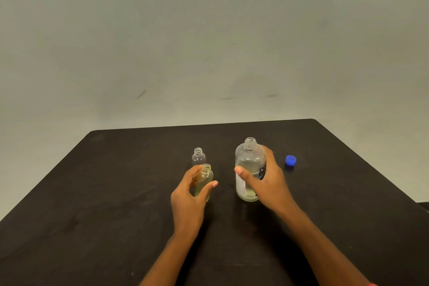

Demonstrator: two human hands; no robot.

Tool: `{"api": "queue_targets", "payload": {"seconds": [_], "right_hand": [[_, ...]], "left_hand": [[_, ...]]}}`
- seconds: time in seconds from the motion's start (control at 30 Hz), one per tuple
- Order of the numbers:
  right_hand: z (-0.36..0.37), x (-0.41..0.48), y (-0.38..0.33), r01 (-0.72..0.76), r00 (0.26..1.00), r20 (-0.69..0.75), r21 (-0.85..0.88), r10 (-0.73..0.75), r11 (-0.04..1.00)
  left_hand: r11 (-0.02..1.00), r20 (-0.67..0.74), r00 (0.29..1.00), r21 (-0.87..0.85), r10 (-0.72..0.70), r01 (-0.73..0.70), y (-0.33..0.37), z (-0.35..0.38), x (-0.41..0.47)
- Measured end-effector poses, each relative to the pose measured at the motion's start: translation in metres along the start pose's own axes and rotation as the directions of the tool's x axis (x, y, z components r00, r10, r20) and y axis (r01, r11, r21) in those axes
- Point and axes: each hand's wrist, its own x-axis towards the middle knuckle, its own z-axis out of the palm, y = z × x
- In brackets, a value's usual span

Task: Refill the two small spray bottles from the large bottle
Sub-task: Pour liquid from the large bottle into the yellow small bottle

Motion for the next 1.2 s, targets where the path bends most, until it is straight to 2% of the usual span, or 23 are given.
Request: {"api": "queue_targets", "payload": {"seconds": [0.27,0.43,0.57,0.77,1.2], "right_hand": [[0.007,0.006,-0.015,0.154,0.987,0.087,-0.263,-0.136,0.952],[0.007,0.005,-0.020,0.190,0.980,0.147,-0.478,-0.135,0.858],[0.004,0.004,-0.026,0.203,0.974,0.204,-0.585,-0.099,0.786],[-0.004,0.006,-0.033,0.243,0.958,0.278,-0.664,-0.068,0.708],[-0.008,0.009,-0.037,0.290,0.942,0.331,-0.711,-0.059,0.640]], "left_hand": [[0.995,-0.052,0.994,0.032,0.096,-0.095,-0.007,-0.005,0.001],[0.998,-0.084,0.995,-0.032,0.054,-0.057,-0.009,-0.004,0.000],[0.996,-0.099,0.991,-0.030,0.086,-0.089,-0.004,-0.006,0.000],[0.989,-0.090,0.985,0.005,0.148,-0.149,-0.002,-0.006,-0.001],[0.983,-0.063,0.981,-0.005,0.184,-0.185,-0.003,-0.006,-0.002]]}}
